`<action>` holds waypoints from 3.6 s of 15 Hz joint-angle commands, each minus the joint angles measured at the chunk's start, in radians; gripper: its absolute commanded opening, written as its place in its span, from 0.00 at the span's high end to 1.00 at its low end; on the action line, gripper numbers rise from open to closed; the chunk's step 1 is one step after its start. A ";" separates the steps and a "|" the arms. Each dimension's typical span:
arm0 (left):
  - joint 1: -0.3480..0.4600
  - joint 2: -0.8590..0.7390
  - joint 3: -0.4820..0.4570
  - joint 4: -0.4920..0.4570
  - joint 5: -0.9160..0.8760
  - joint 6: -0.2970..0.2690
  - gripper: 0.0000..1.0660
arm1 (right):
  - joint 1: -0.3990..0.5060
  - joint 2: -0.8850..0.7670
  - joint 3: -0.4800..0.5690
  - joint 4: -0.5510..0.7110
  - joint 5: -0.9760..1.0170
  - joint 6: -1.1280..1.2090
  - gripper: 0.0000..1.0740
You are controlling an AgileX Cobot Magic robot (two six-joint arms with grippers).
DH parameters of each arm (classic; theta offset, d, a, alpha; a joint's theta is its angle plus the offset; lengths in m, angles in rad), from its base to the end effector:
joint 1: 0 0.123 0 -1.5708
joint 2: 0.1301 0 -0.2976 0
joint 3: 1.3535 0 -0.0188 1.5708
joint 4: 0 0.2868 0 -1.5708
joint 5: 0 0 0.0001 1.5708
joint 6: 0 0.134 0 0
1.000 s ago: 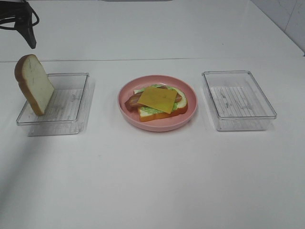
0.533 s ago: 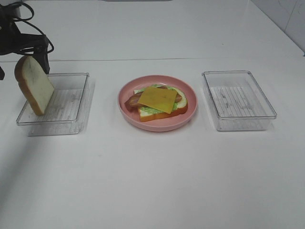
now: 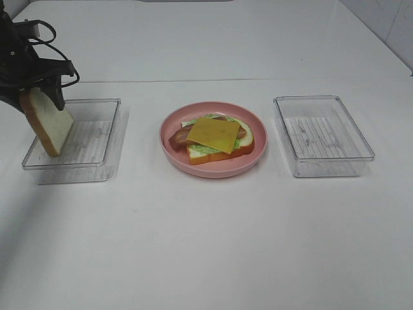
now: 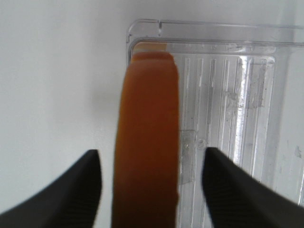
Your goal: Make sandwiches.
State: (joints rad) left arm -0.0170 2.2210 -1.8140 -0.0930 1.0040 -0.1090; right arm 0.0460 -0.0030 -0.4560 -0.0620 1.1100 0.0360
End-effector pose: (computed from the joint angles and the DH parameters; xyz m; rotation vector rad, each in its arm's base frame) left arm 0.5201 -0.0193 0.1327 -0.1914 2.8907 -0.1451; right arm 0.0535 -0.0050 0.2543 -0.0074 2.1330 -0.0272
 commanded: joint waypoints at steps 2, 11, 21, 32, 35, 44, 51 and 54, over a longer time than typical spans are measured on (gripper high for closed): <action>-0.004 -0.005 0.001 -0.058 0.011 -0.006 1.00 | -0.005 -0.029 0.004 -0.003 -0.010 -0.007 0.21; -0.095 -0.058 -0.219 -0.315 0.052 0.048 1.00 | -0.005 -0.029 0.004 -0.003 -0.010 -0.007 0.21; -0.288 0.075 -0.222 -0.802 -0.095 0.253 1.00 | -0.005 -0.029 0.004 -0.003 -0.010 -0.007 0.21; -0.303 0.271 -0.221 -0.949 -0.045 0.277 1.00 | -0.005 -0.029 0.004 -0.003 -0.010 -0.007 0.21; -0.303 0.289 -0.218 -0.946 -0.052 0.277 1.00 | -0.005 -0.029 0.004 -0.003 -0.010 -0.007 0.21; -0.304 0.245 -0.219 -0.721 -0.076 0.123 0.22 | -0.005 -0.029 0.004 -0.003 -0.010 -0.007 0.21; -0.335 0.220 -0.428 -0.382 0.110 -0.089 0.22 | -0.005 -0.029 0.004 -0.003 -0.010 -0.007 0.21; -0.371 0.220 -0.569 -0.192 0.309 -0.100 0.22 | -0.005 -0.029 0.004 -0.003 -0.010 -0.007 0.21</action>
State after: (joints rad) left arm -0.3830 2.4510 -2.3690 -0.3070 1.2050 -0.1990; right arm 0.0460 -0.0030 -0.4560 -0.0620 1.1100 0.0360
